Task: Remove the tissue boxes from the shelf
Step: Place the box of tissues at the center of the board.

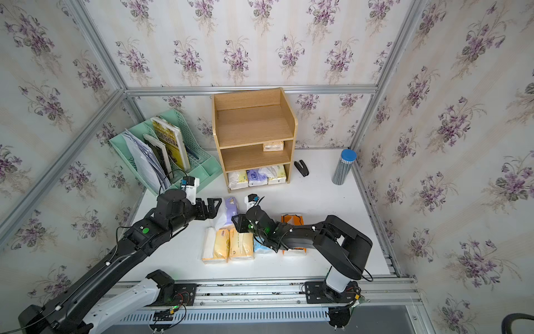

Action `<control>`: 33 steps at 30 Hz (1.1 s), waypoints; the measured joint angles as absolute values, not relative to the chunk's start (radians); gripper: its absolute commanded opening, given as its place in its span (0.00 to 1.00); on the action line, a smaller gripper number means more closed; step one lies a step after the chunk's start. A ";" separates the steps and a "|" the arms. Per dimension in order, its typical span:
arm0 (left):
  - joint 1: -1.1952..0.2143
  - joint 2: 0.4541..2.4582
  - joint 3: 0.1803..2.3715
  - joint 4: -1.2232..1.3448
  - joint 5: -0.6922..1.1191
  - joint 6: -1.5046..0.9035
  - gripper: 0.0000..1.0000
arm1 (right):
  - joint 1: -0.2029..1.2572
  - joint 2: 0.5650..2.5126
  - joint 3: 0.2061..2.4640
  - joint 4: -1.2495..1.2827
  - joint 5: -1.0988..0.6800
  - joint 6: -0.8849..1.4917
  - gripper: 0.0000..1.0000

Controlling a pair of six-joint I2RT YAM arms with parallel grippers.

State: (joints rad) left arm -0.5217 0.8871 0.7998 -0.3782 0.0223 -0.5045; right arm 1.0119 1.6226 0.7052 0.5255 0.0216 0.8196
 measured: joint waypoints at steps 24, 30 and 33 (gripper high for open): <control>-0.425 0.955 0.798 -0.385 -0.052 -0.501 0.99 | 0.945 1.857 0.968 0.396 -0.083 0.759 0.53; -0.407 0.986 0.802 -0.381 -0.027 -0.501 0.99 | 0.953 1.800 0.970 0.386 -0.107 0.747 0.54; -0.406 1.019 0.825 -0.373 -0.016 -0.496 0.99 | 0.946 1.708 0.957 0.363 -0.066 0.722 0.54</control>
